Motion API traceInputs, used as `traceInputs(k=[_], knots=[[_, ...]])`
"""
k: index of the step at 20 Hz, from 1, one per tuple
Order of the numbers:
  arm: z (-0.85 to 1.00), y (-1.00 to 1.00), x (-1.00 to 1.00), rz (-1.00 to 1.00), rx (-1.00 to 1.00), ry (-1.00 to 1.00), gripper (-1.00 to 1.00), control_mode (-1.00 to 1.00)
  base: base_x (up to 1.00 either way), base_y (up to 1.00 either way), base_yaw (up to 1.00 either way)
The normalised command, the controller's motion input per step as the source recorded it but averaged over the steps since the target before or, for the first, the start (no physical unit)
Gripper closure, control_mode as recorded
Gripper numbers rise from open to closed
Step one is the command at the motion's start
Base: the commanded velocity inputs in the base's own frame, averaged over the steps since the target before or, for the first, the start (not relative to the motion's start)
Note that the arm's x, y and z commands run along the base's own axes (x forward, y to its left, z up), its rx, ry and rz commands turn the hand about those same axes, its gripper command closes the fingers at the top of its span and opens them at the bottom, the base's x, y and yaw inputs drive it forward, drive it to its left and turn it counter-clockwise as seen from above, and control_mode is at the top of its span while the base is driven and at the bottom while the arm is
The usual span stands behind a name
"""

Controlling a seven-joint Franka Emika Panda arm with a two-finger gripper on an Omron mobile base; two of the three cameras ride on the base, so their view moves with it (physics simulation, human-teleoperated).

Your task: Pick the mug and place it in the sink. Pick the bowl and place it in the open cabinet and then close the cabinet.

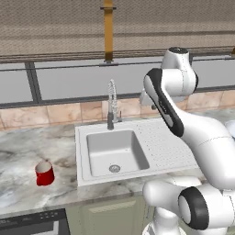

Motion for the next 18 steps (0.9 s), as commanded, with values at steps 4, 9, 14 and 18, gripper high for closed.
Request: traceInputs(k=[4,9,14,18], knots=[[-0.03,0.27,-0.13,0.00,0.00,0.00,-1.00,-1.00,0.00,0.00,0.00],[-0.11,0.62,-0.41,0.00,0.00,0.00,-1.00,-1.00,0.00,0.00,0.00],[-0.14,0.78,-0.36,-0.01,0.00,0.00,-1.00,-1.00,0.00,0.00,0.00],[-0.15,0.83,-0.23,-0.04,0.00,0.00,-1.00,-1.00,0.00,0.00,0.00]])
